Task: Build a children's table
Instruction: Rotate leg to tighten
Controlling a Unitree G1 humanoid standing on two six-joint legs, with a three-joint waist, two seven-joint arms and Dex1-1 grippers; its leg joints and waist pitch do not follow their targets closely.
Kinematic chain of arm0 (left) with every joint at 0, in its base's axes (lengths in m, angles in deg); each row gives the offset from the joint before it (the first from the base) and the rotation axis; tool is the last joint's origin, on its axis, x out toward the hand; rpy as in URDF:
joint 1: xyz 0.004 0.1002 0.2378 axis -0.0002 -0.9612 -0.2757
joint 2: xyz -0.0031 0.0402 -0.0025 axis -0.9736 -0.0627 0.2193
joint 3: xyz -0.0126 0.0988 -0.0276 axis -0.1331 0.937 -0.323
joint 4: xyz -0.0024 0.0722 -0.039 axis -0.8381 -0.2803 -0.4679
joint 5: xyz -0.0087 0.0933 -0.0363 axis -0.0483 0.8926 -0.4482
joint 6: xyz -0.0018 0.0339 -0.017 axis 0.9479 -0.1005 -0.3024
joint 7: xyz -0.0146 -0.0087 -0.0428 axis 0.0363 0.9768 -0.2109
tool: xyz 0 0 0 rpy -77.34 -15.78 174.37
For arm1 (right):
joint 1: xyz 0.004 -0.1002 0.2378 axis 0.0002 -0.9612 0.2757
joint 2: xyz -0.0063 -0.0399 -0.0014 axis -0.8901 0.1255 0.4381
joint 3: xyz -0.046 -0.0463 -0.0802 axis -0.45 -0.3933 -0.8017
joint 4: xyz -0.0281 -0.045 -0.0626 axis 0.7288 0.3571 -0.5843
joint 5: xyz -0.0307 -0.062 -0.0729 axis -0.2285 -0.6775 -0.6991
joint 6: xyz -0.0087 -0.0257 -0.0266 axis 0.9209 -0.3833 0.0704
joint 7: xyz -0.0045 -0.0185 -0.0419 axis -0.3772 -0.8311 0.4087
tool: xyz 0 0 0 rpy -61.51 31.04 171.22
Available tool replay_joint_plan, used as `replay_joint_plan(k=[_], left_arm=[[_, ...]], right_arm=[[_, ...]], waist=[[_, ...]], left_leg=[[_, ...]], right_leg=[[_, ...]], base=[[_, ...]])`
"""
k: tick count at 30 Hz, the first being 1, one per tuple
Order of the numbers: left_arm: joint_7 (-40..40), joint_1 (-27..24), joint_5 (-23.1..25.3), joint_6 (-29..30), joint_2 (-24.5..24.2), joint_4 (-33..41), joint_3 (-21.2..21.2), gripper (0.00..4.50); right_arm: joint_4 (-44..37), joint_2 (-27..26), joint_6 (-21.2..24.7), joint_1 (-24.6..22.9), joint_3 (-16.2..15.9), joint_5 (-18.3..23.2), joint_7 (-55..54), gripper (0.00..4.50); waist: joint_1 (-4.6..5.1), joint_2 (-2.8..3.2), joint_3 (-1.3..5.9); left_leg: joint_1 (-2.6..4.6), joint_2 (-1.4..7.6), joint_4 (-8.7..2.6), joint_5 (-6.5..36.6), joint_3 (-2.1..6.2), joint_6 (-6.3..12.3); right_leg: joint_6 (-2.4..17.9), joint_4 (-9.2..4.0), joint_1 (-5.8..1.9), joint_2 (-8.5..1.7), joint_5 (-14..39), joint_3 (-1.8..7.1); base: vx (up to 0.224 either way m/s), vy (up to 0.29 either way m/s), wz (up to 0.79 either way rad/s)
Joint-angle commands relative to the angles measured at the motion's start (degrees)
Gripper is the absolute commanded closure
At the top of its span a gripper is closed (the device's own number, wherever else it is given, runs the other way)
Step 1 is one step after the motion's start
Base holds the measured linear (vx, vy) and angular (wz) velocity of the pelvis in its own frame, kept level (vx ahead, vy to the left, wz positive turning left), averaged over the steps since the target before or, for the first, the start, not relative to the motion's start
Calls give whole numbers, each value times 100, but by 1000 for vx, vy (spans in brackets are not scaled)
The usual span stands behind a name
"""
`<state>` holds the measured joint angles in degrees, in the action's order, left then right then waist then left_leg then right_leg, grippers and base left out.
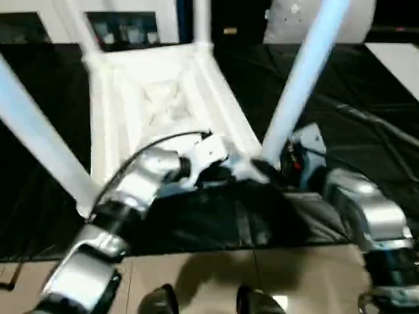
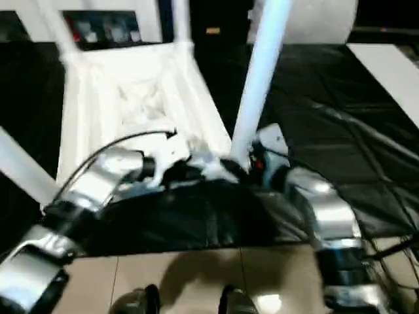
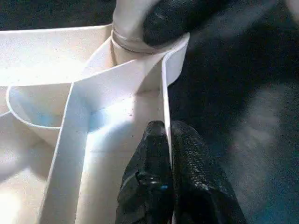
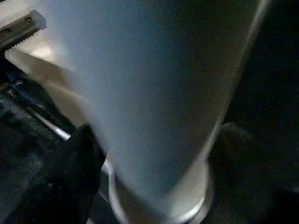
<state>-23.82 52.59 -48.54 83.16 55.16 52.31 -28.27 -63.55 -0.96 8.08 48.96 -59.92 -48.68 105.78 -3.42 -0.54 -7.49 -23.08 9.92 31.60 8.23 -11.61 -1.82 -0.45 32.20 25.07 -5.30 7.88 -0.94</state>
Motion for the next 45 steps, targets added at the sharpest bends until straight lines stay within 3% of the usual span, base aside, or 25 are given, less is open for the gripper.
replay_joint_plan(k=[1, 3, 5, 9, 10, 11, 12, 13, 18, 19, 25, 37, 40, 42, 43, 44, 45], left_arm=[[572, -127, -238, -278, -66, 161, 219, 450], [835, -156, -272, -368, -200, 215, 280, 450], [1037, -160, -270, -452, -312, 228, 339, 450], [1543, -160, -228, -626, -581, 245, 490, 450], [1543, -160, -228, -626, -581, 245, 490, 450], [1605, -162, -222, -653, -606, 250, 493, 450], [1605, -162, -222, -653, -606, 250, 493, 450], [1645, -161, -218, -671, -622, 256, 501, 450], [1623, -129, -225, -754, -637, 213, 492, 450], [1605, -119, -224, -770, -633, 195, 489, 450], [1604, -98, -246, -827, -625, 137, 479, 450], [1566, -112, -268, -848, -626, 89, 455, 450], [1464, -112, -331, -733, -548, 91, 390, 450], [1231, -86, -359, -498, -429, 88, 312, 450], [742, -38, -292, -119, -226, 65, 229, 450], [657, -30, -277, -59, -193, 61, 217, 450], [443, -15, -247, 78, -91, 47, 191, 450]], right_arm=[[-52, 303, -115, -74, -54, 185, 615, 25], [-21, 573, -205, -95, -109, 255, 1035, 6], [49, 797, -402, -112, -201, 223, 1383, 6], [167, 1123, -1020, -179, -396, 256, 2212, 6], [167, 1123, -1020, -179, -396, 256, 2212, 6], [183, 1163, -1029, -190, -416, 340, 2434, 6], [183, 1163, -1029, -190, -416, 340, 2434, 6], [177, 1182, -973, -199, -427, 451, 2644, 33], [251, 1237, -974, -143, -488, 666, 3082, 58], [275, 1244, -988, -128, -501, 678, 3111, 84], [432, 1261, -1105, -75, -528, 744, 3360, 133], [428, 1172, -979, -128, -536, 903, 3446, 236], [316, 1118, -877, -190, -498, 997, 3407, 244], [142, 1028, -707, -278, -466, 1056, 3201, 249], [-30, 786, -315, -315, -423, 1014, 2575, 251], [-53, 742, -246, -316, -416, 1001, 2458, 251], [-25, 587, -189, -268, -410, 826, 2043, 252]], waist=[[-10, -76, 460], [-35, -61, 460], [-74, -63, 470], [-161, -68, 450], [-172, -68, 440], [-160, -108, 447], [-166, -99, 445], [-161, -108, 439], [-158, -125, 432], [-155, -139, 435], [-159, -148, 449], [-173, -152, 433], [-178, -156, 434], [-184, -142, 427], [-166, -136, 403], [-178, -137, 411], [-150, -132, 387]], left_leg=[[173, 273, -285, 1056, 75, 577], [171, 278, -264, 852, 63, 717], [179, 289, -246, 842, 51, 778], [196, 312, -252, 1130, 43, 662], [196, 315, -266, 1250, 49, 594], [188, 313, -273, 1357, 55, 560], [186, 317, -271, 1376, 66, 531], [187, 317, -276, 1443, 66, 495], [182, 317, -283, 1688, 91, 379], [181, 314, -277, 1658, 91, 383], [163, 304, -249, 1391, 78, 500], [163, 302, -251, 1384, 80, 510], [161, 301, -248, 1354, 78, 523], [161, 300, -249, 1369, 76, 525], [154, 295, -266, 1363, 71, 495], [167, 295, -270, 1383, 86, 466], [155, 278, -286, 1562, 103, 388]], right_leg=[[1382, -233, -292, -214, 775, 122], [1539, -188, -312, -216, 439, 120], [1599, -172, -322, -222, 428, 110], [1547, -216, -299, -250, 1021, 118], [1497, -231, -295, -251, 1254, 122], [1447, -244, -302, -250, 1450, 115], [1418, -243, -296, -264, 1538, 119], [1379, -262, -283, -259, 1711, 122], [1227, -287, -257, -278, 2189, 133], [1202, -290, -254, -281, 2212, 136], [1288, -246, -258, -255, 1809, 126], [1290, -251, -260, -255, 1903, 122], [1306, -247, -263, -254, 1843, 121], [1305, -255, -259, -251, 1845, 122], [1290, -253, -245, -229, 1875, 132], [1279, -263, -242, -236, 1941, 125], [1206, -300, -240, -254, 2262, 120]], base=[[50, 4, 1], [0, 0, 0], [0, 0, 0], [0, 0, 0], [0, 0, 0], [0, 0, 0], [0, 0, 0], [0, 0, 0], [0, 0, 0], [0, 0, 0], [0, 0, 0], [0, 0, 0], [0, 0, 0], [0, 0, 0], [0, 0, 0], [0, 0, 0], [0, 0, 0]])
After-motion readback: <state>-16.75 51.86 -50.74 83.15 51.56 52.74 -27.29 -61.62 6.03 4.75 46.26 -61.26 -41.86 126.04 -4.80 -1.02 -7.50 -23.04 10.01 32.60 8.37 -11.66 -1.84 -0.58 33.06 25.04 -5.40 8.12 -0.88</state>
